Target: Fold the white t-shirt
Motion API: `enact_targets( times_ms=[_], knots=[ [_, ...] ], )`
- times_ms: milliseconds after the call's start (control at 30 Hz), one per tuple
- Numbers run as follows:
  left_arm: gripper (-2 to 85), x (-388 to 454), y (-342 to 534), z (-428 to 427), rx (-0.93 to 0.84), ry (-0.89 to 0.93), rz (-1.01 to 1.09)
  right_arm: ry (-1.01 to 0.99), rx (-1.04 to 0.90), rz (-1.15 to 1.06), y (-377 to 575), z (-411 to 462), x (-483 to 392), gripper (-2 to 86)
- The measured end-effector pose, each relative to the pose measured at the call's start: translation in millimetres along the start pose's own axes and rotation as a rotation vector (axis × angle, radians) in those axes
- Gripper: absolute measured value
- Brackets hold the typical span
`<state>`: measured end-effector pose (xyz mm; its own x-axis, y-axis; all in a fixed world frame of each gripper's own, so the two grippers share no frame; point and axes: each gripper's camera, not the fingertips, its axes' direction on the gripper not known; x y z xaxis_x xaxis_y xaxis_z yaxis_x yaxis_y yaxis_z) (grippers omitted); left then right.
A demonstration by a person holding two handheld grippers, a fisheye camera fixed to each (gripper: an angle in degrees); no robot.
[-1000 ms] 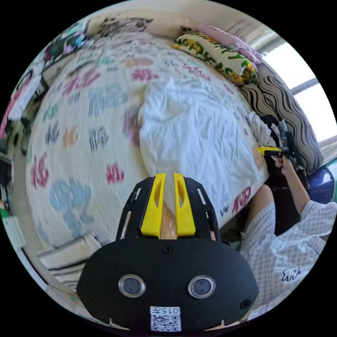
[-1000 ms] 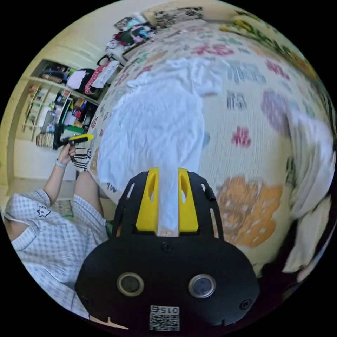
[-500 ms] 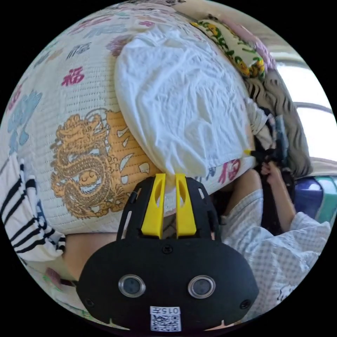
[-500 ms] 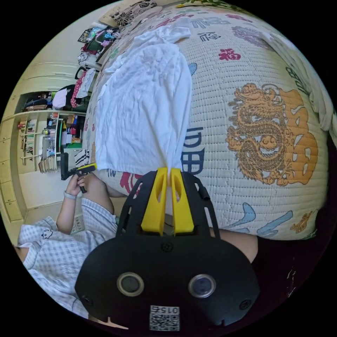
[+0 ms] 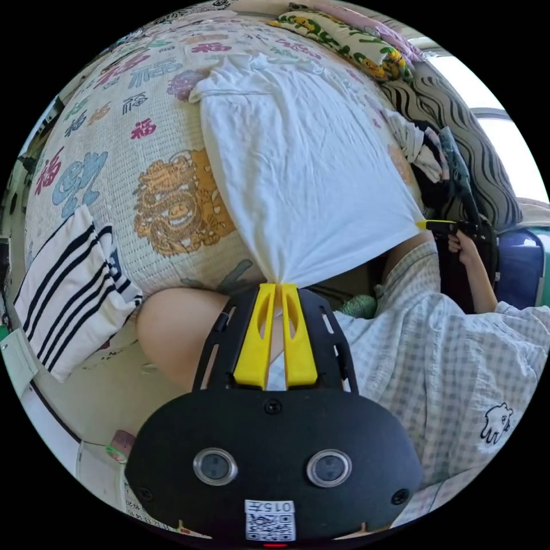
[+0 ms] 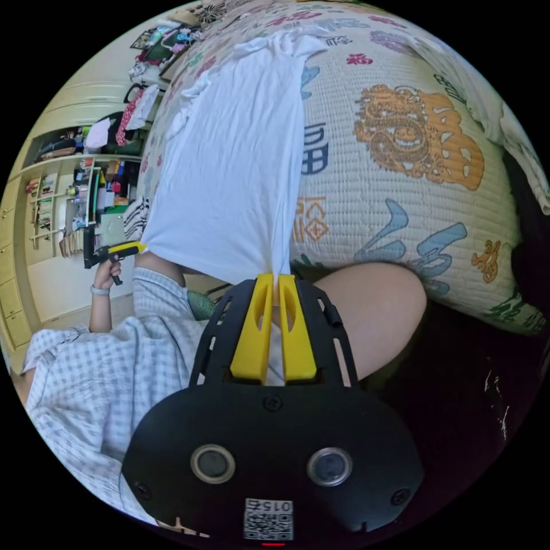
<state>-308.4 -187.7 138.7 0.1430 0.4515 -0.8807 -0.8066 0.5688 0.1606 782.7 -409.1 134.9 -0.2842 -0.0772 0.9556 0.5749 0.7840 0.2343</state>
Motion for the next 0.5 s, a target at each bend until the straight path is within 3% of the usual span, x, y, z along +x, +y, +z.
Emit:
enact_targets(
  times_ms=[233, 367, 500],
  knots=[
    [7.1, 10, 4, 9, -0.110, -0.072, -0.036, -0.002, -0.003, 0.010, -18, 3, -5, 5.6],
    [7.6, -1, 22, -43, 0.049, -0.071, -0.106, 0.030, 0.119, 0.059, -22, -30, -4, 7.0],
    [7.7, -10, -2, -94, 0.245, -0.152, -0.105, -0.082, 0.263, -0.091, -78, -63, -46, 6.6]
  ],
)
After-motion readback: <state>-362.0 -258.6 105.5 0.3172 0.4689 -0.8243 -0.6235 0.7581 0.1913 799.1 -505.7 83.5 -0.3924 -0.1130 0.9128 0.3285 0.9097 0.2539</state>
